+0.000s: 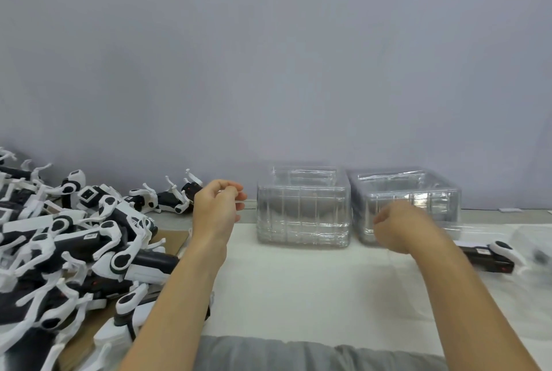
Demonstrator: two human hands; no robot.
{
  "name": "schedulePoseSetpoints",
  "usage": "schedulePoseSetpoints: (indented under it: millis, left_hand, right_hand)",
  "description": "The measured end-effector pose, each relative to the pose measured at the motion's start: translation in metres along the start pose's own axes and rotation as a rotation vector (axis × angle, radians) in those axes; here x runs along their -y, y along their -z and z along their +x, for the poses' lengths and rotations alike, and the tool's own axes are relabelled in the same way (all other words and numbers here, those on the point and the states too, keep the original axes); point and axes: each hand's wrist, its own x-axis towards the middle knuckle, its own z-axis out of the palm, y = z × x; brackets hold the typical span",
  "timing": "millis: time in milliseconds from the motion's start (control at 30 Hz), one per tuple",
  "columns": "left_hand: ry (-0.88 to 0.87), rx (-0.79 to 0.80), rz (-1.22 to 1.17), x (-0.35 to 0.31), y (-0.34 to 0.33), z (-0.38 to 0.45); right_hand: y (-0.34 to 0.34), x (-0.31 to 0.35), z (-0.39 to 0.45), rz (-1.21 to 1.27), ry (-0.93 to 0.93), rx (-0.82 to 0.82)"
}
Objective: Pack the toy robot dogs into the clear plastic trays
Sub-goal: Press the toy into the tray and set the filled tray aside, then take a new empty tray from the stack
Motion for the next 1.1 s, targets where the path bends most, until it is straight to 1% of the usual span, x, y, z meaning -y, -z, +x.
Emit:
schedulePoseSetpoints:
  millis: [100,167,267,333,400,467,533,600,667,833,933,1000,1100]
  left_hand:
    - [0.005,0.004,0.002,0.000,0.000,-0.001]
    - [0.006,0.006,-0.002,0.000,-0.001,0.000]
    - [0.007,0.006,-0.004,0.000,-0.001,-0.001]
    - [0.005,0.007,-0.003,0.001,-0.001,-0.001]
    - [0.003,0.008,-0.002,0.001,-0.002,0.000]
    - [0.006,0.010,-0.002,0.002,-0.002,0.000]
    - [0.012,0.019,0.001,0.002,-0.003,0.000]
    - [0.017,0.033,0.006,0.003,-0.004,0.000]
    - [0.020,0.044,0.009,0.004,-0.005,-0.001]
    - [0.035,0.101,0.033,0.005,-0.008,-0.005]
    - [0.041,0.139,0.083,0.008,-0.009,-0.006]
    - [0.037,0.142,0.118,0.010,-0.009,-0.005]
    - [0.028,0.143,0.136,0.012,-0.009,-0.005]
  right_hand:
    - [-0.006,-0.005,0.006,-0.046,-0.061,-0.116]
    - [-0.008,-0.003,0.005,-0.101,-0.080,-0.159]
    - [-0.013,0.004,0.002,-0.104,-0.035,-0.216]
    - [-0.019,0.010,0.001,-0.041,0.128,-0.316]
    - [-0.028,0.016,-0.001,0.074,0.357,-0.368]
    - [-0.039,0.021,-0.004,0.131,0.547,-0.297]
    - [-0.051,0.026,-0.008,0.108,0.636,-0.190]
    - [-0.061,0.026,-0.007,0.076,0.651,-0.105]
    - [-0.065,0.025,-0.003,0.063,0.631,-0.101]
    - [-0.063,0.031,0.000,0.080,0.568,-0.315]
    - [-0.064,0.033,-0.002,0.096,0.507,-0.372]
    - [-0.064,0.033,-0.002,0.107,0.503,-0.399]
    - [-0.065,0.034,0.000,0.210,0.524,-0.454]
